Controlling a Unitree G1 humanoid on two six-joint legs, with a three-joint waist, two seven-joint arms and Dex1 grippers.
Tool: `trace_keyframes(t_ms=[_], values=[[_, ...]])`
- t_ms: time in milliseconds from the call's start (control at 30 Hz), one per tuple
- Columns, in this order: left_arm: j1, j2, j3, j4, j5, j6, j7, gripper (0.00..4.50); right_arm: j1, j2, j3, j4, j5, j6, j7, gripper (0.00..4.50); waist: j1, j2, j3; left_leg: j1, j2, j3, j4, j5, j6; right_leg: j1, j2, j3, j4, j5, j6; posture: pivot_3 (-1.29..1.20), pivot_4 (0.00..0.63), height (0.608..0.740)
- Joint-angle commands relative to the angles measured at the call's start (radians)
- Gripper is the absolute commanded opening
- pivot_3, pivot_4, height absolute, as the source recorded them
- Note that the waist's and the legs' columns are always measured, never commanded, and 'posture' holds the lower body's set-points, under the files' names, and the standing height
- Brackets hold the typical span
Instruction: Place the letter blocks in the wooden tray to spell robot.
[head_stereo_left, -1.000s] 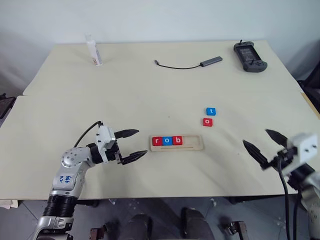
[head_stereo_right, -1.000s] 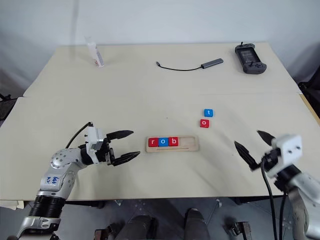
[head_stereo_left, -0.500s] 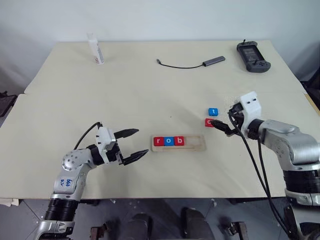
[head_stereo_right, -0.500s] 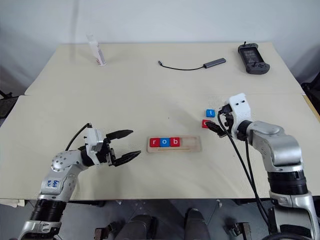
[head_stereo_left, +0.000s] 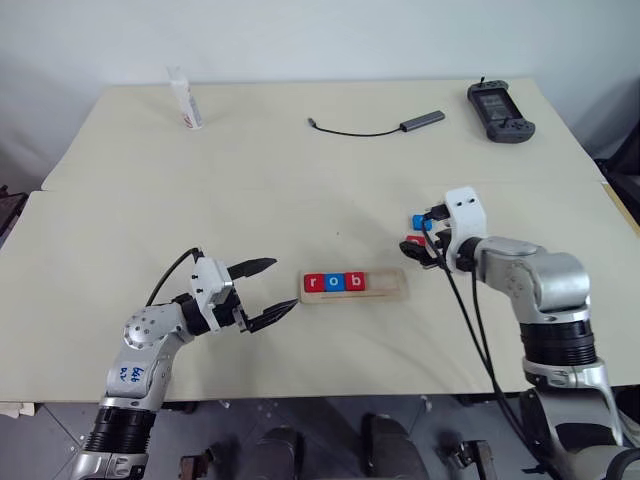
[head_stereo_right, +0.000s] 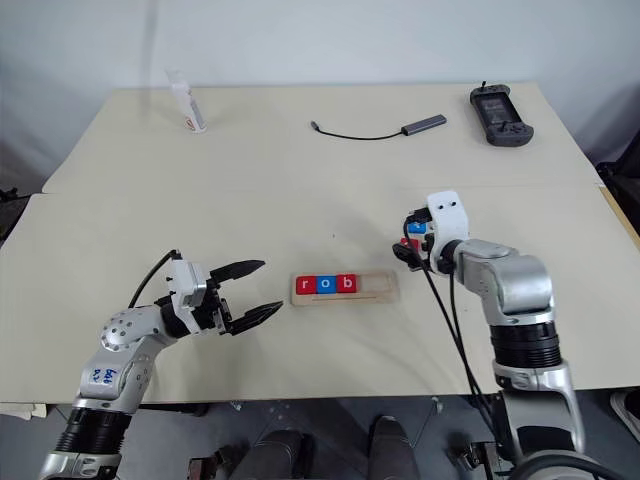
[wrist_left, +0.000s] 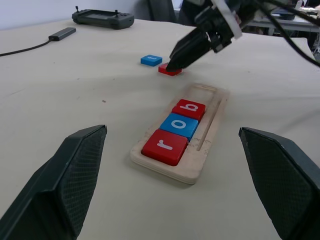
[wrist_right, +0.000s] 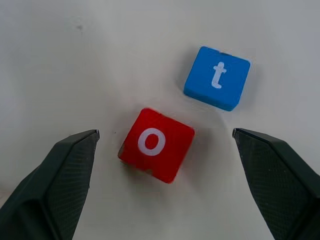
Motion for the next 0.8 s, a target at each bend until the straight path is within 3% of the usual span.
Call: trace_keyframes(t_ms=[33,100,200,433,600,800], values=[[0.018,0.004,0.016,-0.043,0.001,-0.018,0.006,4.5,0.011,0.049,-0.041,-0.054,-0.029,0.014,-0.078,4.47,0.0,0.0,0.0,0.0,0.0,0.0,0.0,0.0,0.0,0.0,0.0,0.0,0.0,0.0,0.0,0.0,0.15,0.74],[0.019,0.006,0.015,-0.042,0.003,-0.021,0.005,4.5,0.016,0.087,-0.056,-0.065,-0.031,0.033,-0.105,4.47,0.0,0.0,0.0,0.0,0.0,0.0,0.0,0.0,0.0,0.0,0.0,0.0,0.0,0.0,0.0,0.0,0.15,0.74],[0.023,0.007,0.015,-0.045,0.005,-0.023,0.006,4.5,0.031,0.133,-0.075,-0.093,-0.047,0.066,-0.152,3.86,-0.001,0.0,0.0,0.0,0.0,0.0,0.0,0.0,0.0,0.0,0.0,0.0,0.001,0.0,0.0,0.0,0.15,0.74],[0.01,0.013,0.015,-0.043,0.001,-0.014,0.005,4.5,0.044,0.179,-0.116,-0.163,-0.044,0.125,-0.19,1.5,-0.002,0.0,0.0,0.0,0.0,0.0,0.0,0.0,0.0,0.0,0.0,0.0,0.002,0.0,0.0,0.0,0.15,0.74],[-0.021,0.002,-0.007,-0.021,0.001,-0.012,-0.009,4.5,0.05,0.143,-0.165,-0.236,-0.045,0.123,-0.186,1.45,0.001,0.0,0.0,0.0,0.0,0.0,0.0,0.0,0.0,0.0,0.0,0.0,0.002,0.0,0.0,0.0,0.15,0.74],[-0.079,-0.014,-0.044,0.03,0.005,-0.015,-0.049,4.5,0.137,0.1,-0.242,-0.462,-0.02,0.306,-0.167,1.45,0.001,0.0,0.0,0.0,0.0,0.0,-0.001,0.0,0.0,0.0,0.0,0.0,0.001,0.0,0.0,0.0,0.15,0.74]])
